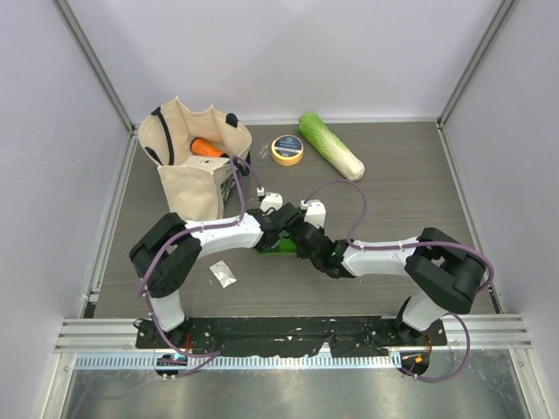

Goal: Fold the paper box

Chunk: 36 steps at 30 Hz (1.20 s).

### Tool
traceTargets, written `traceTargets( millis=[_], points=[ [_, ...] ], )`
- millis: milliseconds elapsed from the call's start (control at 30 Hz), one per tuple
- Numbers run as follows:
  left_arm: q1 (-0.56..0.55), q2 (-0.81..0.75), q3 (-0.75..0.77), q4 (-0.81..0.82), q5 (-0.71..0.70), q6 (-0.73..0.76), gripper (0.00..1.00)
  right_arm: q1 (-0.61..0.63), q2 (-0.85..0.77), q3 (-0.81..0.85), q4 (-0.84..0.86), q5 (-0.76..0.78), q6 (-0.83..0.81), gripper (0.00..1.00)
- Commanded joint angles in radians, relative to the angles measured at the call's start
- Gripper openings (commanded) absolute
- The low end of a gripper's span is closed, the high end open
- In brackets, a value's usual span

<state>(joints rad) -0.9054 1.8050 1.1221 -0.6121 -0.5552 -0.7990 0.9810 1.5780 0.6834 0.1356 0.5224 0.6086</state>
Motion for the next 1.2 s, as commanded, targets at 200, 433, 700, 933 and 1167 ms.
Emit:
traceTargets(
  millis=[200,433,700,933,1167],
  points=[
    [0.056,-0.136,-0.094,0.074,0.138,0.021,0.46,0.022,-0.015,-0.007,0.001,-0.028,0.006,0.01],
    [0.079,-0.246,-0.145,0.110,0.228,0.021,0.63,0.021,-0.016,-0.002,-0.008,-0.028,0.003,0.01],
    [0.249,-0.430,-0.364,0.320,0.506,-0.051,0.48,0.022,-0.012,0.001,-0.004,-0.036,-0.003,0.01],
    [0.284,-0.388,-0.389,0.399,0.581,-0.062,0.34,0.022,-0.012,0.005,-0.002,-0.041,-0.006,0.01],
    [0.286,-0.355,-0.389,0.433,0.574,-0.075,0.28,0.022,-0.009,0.008,-0.004,-0.045,-0.010,0.01]
  ],
)
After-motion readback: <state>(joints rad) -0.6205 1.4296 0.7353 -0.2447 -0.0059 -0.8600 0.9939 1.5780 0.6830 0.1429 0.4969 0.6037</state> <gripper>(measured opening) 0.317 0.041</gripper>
